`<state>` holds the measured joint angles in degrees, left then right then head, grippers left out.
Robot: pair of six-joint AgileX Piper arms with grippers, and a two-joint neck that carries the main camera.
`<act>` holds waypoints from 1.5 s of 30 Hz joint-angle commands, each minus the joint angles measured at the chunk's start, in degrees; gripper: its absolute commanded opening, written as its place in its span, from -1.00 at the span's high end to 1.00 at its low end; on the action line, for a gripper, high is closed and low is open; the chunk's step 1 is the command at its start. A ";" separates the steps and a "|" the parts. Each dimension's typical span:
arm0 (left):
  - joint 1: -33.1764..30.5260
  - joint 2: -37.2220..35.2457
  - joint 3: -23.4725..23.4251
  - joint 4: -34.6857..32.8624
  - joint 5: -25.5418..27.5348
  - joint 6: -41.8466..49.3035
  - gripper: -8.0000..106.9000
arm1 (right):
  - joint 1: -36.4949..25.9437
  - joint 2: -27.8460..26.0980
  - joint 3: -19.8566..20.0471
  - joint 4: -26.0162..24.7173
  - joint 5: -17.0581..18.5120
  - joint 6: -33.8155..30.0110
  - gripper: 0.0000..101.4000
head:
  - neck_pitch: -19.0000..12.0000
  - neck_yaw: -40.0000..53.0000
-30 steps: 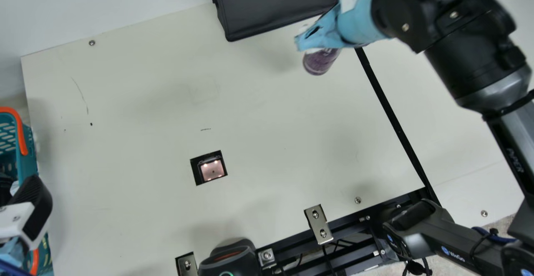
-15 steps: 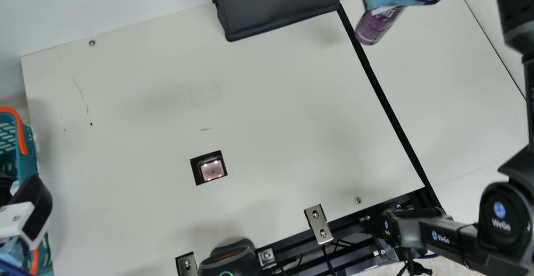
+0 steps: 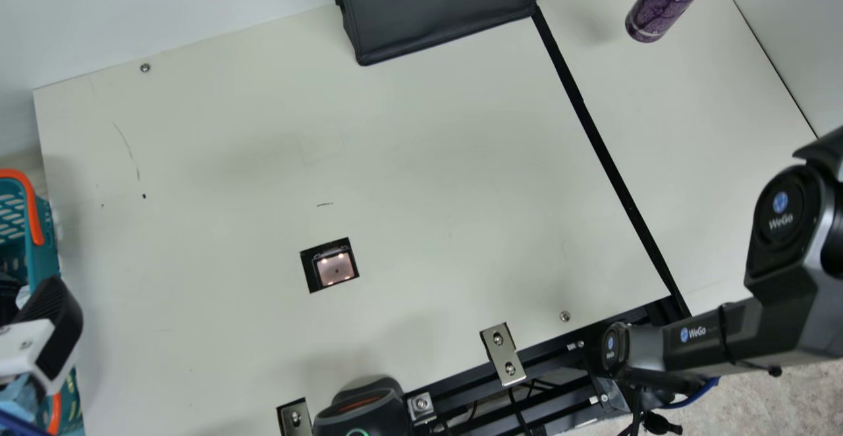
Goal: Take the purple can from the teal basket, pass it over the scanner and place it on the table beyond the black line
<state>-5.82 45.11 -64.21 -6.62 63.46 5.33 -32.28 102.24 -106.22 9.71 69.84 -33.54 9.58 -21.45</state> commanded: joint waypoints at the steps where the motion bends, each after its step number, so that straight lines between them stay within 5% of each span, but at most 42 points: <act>1: 0.00 0.00 0.00 0.00 0.00 0.00 -0.71 | -0.29 2.85 -2.69 0.07 0.06 0.74 1.00 | -1.66 -0.13; 17: 0.00 0.00 0.00 0.00 0.00 0.00 -0.71 | -2.39 17.02 -15.86 -0.67 0.06 5.65 1.00 | -1.66 -0.13; 35: 0.00 0.00 0.00 0.00 0.00 0.00 -0.71 | -4.86 24.53 -22.45 -1.38 0.06 5.82 1.00 | -1.66 -0.13; 45: 0.00 0.00 0.00 0.00 0.00 0.00 -0.71 | -5.14 25.68 -22.99 -1.66 0.06 5.94 0.34 | -1.66 -0.13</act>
<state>-5.82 45.11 -64.21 -6.62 63.46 5.33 -37.35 127.73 -129.21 8.31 69.42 -27.65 9.58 -21.45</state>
